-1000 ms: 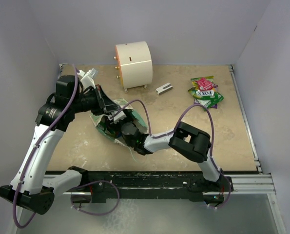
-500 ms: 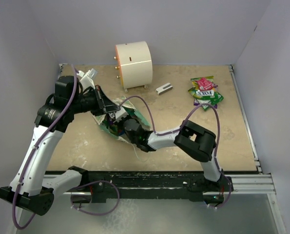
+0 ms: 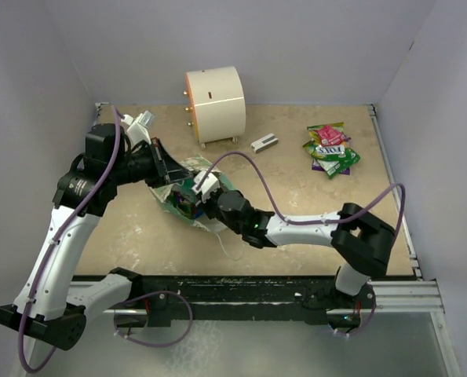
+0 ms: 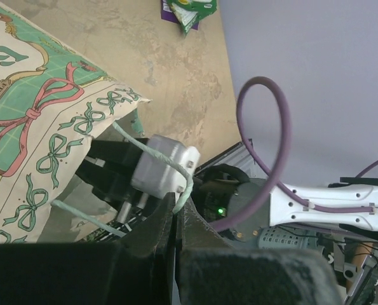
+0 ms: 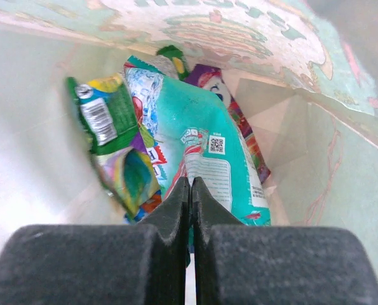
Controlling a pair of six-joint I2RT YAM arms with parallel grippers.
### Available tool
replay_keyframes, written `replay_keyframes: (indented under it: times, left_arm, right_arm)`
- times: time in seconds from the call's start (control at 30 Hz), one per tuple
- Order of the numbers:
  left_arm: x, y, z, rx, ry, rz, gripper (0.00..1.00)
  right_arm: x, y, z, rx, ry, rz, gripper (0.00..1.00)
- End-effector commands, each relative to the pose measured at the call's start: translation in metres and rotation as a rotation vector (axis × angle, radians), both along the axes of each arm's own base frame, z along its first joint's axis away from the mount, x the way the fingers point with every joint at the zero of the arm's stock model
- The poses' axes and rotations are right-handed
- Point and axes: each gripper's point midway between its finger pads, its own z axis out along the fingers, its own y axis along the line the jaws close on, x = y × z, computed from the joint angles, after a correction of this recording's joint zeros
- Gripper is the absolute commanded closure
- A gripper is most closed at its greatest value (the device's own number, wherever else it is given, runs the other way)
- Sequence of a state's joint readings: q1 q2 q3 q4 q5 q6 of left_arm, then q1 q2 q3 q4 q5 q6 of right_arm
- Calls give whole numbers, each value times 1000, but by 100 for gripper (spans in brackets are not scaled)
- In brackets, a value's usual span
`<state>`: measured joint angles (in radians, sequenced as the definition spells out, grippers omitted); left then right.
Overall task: Take the snacks out of the paper bag
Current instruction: Take out the snack from the paper bag, then place the snack at the center of the board.
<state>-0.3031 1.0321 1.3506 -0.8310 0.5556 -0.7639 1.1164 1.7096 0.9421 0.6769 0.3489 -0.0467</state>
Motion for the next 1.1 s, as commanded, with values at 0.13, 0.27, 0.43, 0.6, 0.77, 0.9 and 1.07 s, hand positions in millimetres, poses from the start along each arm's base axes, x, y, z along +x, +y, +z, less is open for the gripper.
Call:
replay_keyframes:
  times: [0.13,0.27,0.43,0.6,0.77,0.9,1.07]
  left_arm:
    - [6,-2,12,-13,-71,-10,100]
    - [8,-1,9,-7,-72,1,100]
    - [8,1,0,6,-66,6,100]
    - [8,3,-7,21,-65,17,100]
    - [9,3,-13,32,-43,19,100]
    - [10,4,-13,32,-51,25,100]
    - [11,4,-14,33,-54,27,100]
  right_arm:
    - [-32,-9,71,146,80,61,100]
    - [-52,-15,100,178,172,116,100]
    - [-65,-38,123,180,212,102,100]
    - [-86,-59,153,194,206,170,100]
    - [-110,-84,177,125,156,276,100]
    - [-107,-123,192,77,130,174,100]
    - [-69,-196,212,136,59,-240,100]
